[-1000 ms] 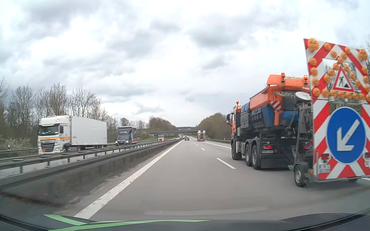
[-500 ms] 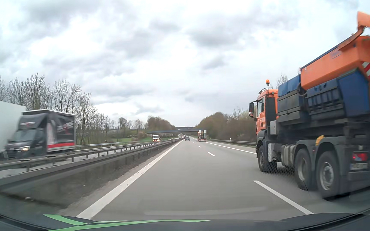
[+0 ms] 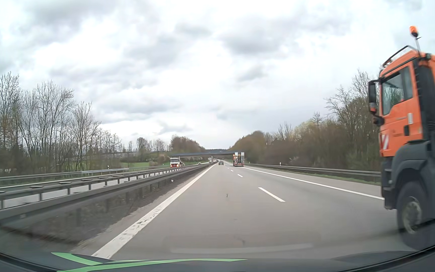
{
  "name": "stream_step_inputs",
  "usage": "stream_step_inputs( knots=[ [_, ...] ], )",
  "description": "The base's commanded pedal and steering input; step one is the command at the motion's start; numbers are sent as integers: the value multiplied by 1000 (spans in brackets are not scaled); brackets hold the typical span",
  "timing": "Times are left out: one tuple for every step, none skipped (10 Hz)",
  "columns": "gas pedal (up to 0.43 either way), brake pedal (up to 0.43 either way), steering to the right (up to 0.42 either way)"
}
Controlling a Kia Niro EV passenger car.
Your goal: Follow the waypoints while adhering to traffic rules and regulations
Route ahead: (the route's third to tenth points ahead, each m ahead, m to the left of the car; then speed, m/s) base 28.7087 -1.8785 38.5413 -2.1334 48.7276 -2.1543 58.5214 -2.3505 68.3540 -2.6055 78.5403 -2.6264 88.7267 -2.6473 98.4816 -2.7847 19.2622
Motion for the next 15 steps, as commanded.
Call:
stream_step_inputs(
  knots=[
    [138,0,0],
    [138,0,0],
    [138,0,0],
    [138,0,0],
    [138,0,0],
    [138,0,0],
    [138,0,0],
    [138,0,0],
    [138,0,0],
    [138,0,0],
    [138,0,0],
    [138,0,0],
    [138,0,0],
    [138,0,0],
    [138,0,0]
  ],
)
